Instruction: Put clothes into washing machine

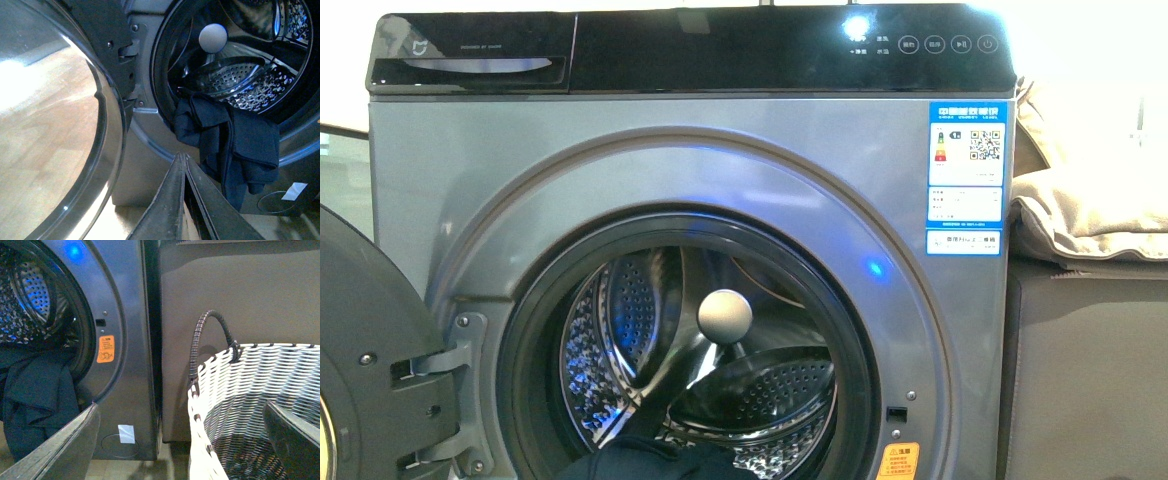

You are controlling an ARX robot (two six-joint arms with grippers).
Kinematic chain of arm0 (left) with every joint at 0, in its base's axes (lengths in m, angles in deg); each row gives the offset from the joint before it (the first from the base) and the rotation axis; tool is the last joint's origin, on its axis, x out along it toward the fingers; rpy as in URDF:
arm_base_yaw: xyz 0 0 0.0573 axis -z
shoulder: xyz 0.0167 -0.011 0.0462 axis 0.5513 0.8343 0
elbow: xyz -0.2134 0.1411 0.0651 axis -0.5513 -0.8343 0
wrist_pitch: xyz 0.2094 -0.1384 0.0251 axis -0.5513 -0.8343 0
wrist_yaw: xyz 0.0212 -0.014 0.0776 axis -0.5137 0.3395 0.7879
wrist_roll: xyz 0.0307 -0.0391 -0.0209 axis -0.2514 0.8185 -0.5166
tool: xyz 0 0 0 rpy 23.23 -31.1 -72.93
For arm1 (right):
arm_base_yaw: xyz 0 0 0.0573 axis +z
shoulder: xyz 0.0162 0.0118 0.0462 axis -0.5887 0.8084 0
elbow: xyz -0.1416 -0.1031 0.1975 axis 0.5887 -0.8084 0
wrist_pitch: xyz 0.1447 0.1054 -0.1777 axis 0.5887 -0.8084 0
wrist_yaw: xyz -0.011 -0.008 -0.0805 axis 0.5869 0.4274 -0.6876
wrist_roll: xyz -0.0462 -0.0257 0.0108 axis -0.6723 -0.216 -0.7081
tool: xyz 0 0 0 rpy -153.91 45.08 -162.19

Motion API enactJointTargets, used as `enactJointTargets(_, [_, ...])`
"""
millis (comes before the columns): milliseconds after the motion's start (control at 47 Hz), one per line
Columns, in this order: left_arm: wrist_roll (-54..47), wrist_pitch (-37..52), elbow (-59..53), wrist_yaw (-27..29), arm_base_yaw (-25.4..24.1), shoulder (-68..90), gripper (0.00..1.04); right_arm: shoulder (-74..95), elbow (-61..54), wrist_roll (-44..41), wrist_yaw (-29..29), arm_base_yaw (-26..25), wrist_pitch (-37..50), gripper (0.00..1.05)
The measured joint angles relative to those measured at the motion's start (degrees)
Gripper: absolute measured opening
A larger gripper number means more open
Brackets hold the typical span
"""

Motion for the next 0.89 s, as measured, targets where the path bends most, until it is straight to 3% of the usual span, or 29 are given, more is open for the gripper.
enactJointTargets(659, [-0.02,-11.23,0.00,0.00,0.00,-10.99,0.04,0.00,0.00,0.02,0.00,0.00,0.00,0.97])
enactJointTargets(744, [-0.02,-20.57,0.02,0.00,0.00,-18.45,0.04,0.00,0.00,0.02,-0.02,0.00,0.00,0.97])
enactJointTargets(893, [-0.02,-21.09,0.02,0.00,0.00,-20.46,0.04,0.00,0.00,0.02,0.00,0.00,0.00,0.97])
